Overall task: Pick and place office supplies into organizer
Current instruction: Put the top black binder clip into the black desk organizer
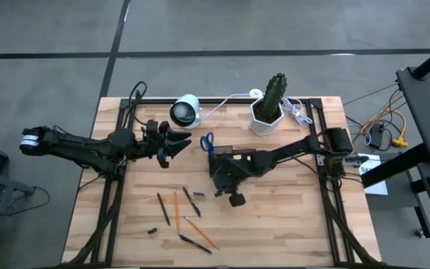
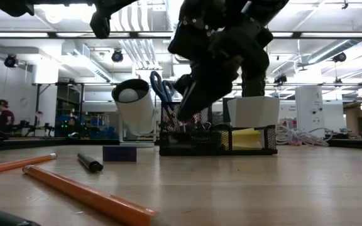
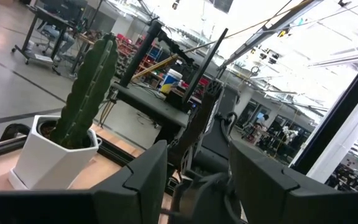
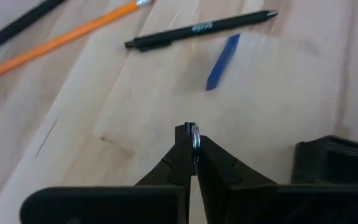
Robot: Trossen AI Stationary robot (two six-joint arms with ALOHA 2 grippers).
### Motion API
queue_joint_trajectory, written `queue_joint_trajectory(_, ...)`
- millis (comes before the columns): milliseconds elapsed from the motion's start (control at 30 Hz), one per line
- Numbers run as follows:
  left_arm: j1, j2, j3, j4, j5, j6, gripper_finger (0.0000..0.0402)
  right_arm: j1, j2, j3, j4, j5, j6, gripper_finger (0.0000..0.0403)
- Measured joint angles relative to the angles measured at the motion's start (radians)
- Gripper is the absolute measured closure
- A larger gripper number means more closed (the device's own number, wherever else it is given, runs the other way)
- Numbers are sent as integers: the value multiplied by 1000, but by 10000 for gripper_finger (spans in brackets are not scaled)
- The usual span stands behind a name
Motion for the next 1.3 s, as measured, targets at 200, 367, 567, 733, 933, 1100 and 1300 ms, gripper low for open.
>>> queue_joint_trajectory(200,0,0,0,0,0,0,244,-23,-48,1,-2,33,22,394)
queue_joint_trajectory(367,0,0,0,0,0,0,244,-60,-85,1,-9,36,48,394)
queue_joint_trajectory(567,0,0,0,0,0,0,244,-104,-135,1,-38,79,56,394)
queue_joint_trajectory(733,0,0,0,0,0,-1,244,-138,-170,1,-75,125,70,394)
queue_joint_trajectory(933,0,0,0,0,0,-1,244,-159,-170,0,-105,169,67,394)
queue_joint_trajectory(1100,0,0,0,0,1,-1,244,-156,-165,-20,-114,206,38,394)
queue_joint_trajectory(1300,0,0,0,0,2,-1,244,-158,-165,-63,-114,213,32,394)
